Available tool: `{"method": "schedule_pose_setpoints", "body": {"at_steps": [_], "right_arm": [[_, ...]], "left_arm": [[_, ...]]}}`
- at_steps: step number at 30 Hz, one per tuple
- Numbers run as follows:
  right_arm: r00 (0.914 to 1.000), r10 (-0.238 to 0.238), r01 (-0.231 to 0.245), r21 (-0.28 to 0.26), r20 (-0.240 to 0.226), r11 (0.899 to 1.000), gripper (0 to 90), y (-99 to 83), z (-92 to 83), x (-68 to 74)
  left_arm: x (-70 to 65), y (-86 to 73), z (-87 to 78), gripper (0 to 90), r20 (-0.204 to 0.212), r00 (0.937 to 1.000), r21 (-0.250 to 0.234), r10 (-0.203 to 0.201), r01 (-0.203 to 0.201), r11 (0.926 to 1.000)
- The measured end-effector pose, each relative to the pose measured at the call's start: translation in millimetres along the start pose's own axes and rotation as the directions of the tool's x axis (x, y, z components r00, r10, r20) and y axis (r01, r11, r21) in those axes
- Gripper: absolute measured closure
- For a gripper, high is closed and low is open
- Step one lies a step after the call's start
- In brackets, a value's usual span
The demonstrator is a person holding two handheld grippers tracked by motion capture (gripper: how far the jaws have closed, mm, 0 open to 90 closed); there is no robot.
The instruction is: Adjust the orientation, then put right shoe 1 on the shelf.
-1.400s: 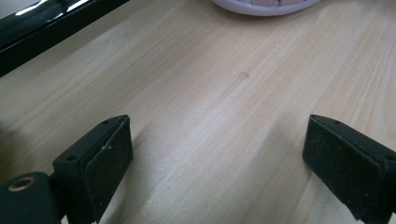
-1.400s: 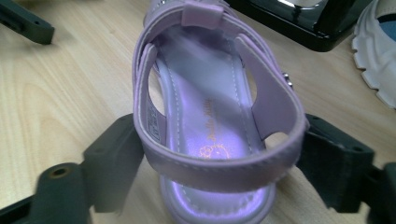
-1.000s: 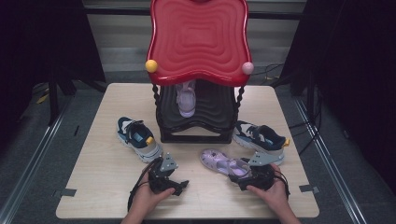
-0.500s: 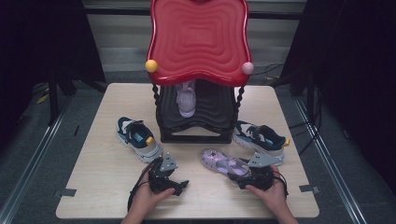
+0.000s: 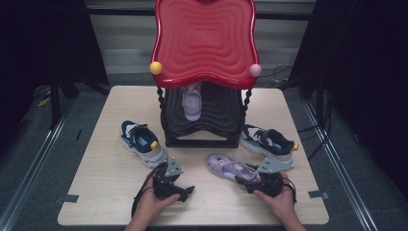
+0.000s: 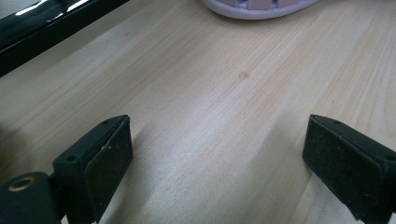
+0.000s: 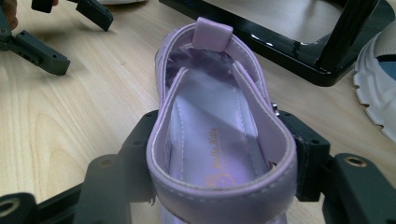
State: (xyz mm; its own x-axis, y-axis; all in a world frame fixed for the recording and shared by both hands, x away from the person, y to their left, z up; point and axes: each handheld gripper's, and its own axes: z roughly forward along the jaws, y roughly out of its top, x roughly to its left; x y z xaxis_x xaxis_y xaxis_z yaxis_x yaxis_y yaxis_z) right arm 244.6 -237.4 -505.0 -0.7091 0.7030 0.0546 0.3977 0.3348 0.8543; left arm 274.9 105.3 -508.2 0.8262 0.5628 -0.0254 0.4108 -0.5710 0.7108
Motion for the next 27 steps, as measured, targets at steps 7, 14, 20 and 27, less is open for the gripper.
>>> {"method": "schedule_pose_setpoints", "body": {"at_steps": [7,14,20,27], "right_arm": [[0.9996,-0.009,0.010,-0.018,0.026,1.000,40.5,-0.2,-6.7,1.6],[0.9989,0.021,-0.018,-0.072,0.042,0.997,40.8,2.4,-18.4,0.9],[0.9978,0.032,-0.025,-0.117,0.058,0.993,40.9,7.2,-28.7,3.2],[0.9977,0.020,-0.010,-0.151,0.065,0.988,40.9,13.2,-33.0,8.9]], "left_arm": [[0.0,0.0,0.0,8.1,0.000,1.0000,0.000,0.000,0.000,1.0000],[0.0,0.0,0.0,8.1,0.000,1.0000,0.000,0.000,0.000,1.0000],[0.0,0.0,0.0,8.1,0.000,1.0000,0.000,0.000,0.000,1.0000],[0.0,0.0,0.0,8.1,0.000,1.0000,0.000,0.000,0.000,1.0000]]}}
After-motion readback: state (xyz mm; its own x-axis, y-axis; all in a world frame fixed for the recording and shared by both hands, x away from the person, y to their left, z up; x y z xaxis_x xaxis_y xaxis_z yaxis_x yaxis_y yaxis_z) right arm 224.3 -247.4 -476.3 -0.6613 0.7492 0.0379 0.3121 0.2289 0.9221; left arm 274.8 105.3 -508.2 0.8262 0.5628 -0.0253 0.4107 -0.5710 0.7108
